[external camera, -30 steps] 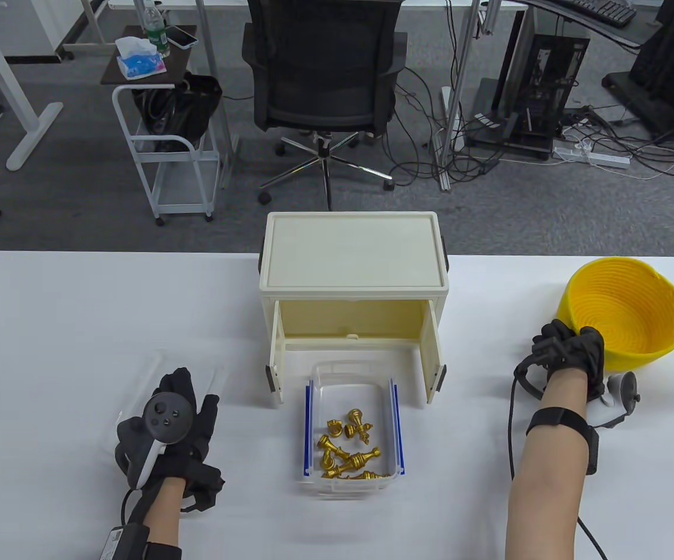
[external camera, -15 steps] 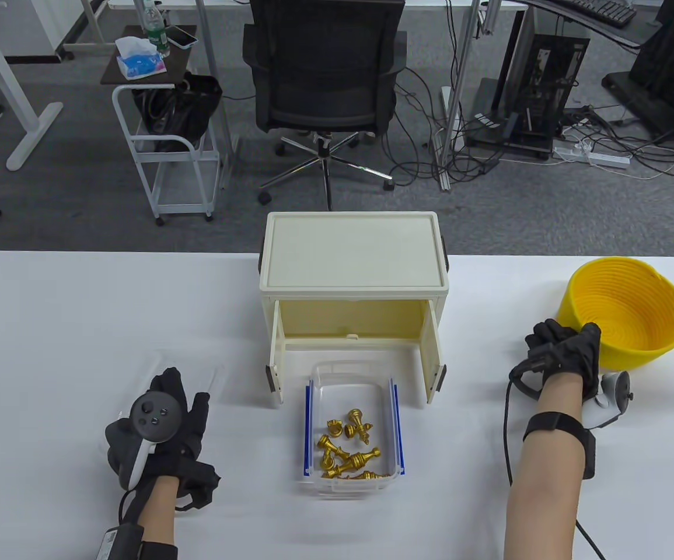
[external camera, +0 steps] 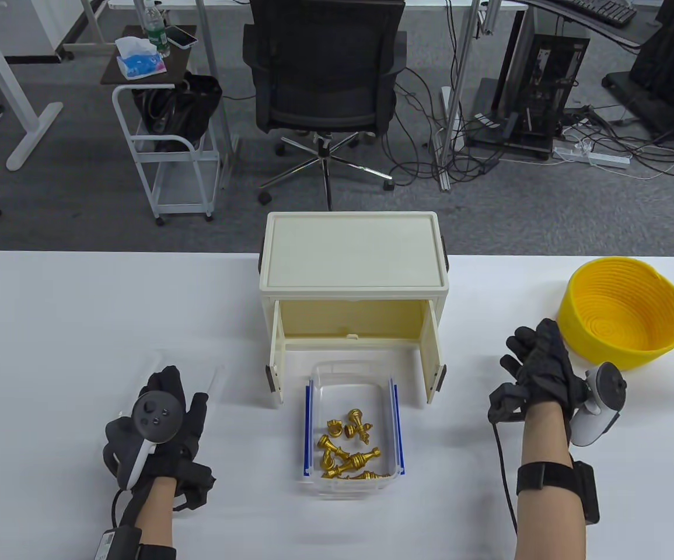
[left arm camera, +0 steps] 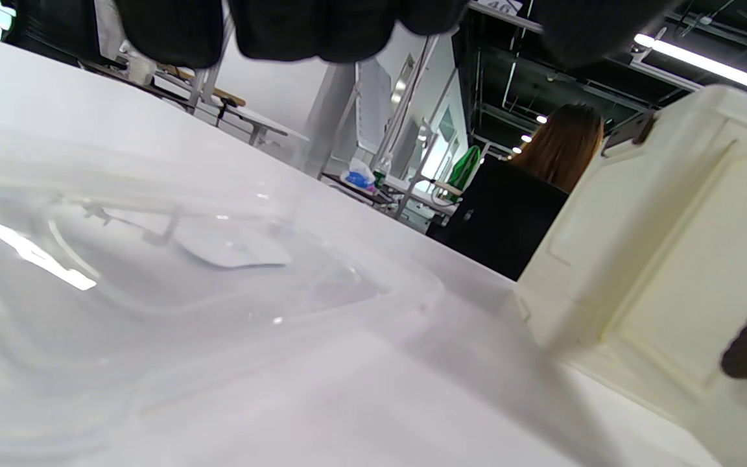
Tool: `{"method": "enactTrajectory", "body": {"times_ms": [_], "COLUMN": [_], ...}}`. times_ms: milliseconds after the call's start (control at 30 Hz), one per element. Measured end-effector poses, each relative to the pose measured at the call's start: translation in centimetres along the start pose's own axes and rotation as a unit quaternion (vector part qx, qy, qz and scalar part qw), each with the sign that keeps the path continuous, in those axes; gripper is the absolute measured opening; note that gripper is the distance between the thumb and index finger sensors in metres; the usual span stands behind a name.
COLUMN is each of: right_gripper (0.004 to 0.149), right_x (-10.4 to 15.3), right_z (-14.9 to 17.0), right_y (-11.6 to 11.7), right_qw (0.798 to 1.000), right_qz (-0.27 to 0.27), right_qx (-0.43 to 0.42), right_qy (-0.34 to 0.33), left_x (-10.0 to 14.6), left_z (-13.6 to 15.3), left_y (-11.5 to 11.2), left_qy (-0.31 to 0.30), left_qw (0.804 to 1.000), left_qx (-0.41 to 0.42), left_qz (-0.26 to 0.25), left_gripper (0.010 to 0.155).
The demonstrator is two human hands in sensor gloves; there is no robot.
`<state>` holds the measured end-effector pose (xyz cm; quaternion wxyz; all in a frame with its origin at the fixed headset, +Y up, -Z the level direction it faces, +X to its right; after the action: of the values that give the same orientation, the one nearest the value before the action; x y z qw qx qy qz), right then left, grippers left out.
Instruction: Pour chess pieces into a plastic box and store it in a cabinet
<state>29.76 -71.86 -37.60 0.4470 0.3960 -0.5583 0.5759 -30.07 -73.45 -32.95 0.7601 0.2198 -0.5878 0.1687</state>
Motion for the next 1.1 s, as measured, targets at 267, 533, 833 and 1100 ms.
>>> {"method": "enactTrajectory", "body": {"times_ms": [267, 533, 833, 1100], "right_gripper": [0.079, 0.078, 0.077, 0.076], "right_x": [10.2, 15.4, 14.9, 14.5], "right_z": [-7.0, -5.9, -3.0, -2.5], "right_y": [8.4, 15.7, 18.0, 17.3], "right_qw": [0.952, 0.873, 0.833, 0.842], "right_qz": [-0.07, -0.087, -0.127, -0.123], "right_qx": [0.247, 0.423, 0.492, 0.481], "right_qy": [-0.167, -0.229, -0.221, -0.211], "left_x": [-0.2, -1.4, -2.1, -1.6], "left_z": [1.1, 3.3, 3.5, 1.8], "left_y": [1.2, -0.7, -3.3, -5.7], "left_qy": [0.02, 0.062, 0.085, 0.085], "left_qw": [0.999, 0.989, 0.967, 0.928], "left_qx": [0.007, -0.122, -0.178, -0.3], "left_qz": [-0.03, 0.049, 0.159, 0.206], "left_gripper": [0.07, 0.077, 0.083, 0.08]}}
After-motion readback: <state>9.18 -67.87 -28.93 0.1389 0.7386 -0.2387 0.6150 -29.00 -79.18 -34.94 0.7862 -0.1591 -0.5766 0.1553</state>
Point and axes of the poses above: the tracker on the back of each hand, its own z axis roughly to the little-finger side, its own x axis roughly from the fingertips to the wrist, y = z × x, the point moved 2 cm from there along -x, roughly from the wrist to the fingertips, and after that the axes turned 7 degrees about x, right-handed, at the moved point
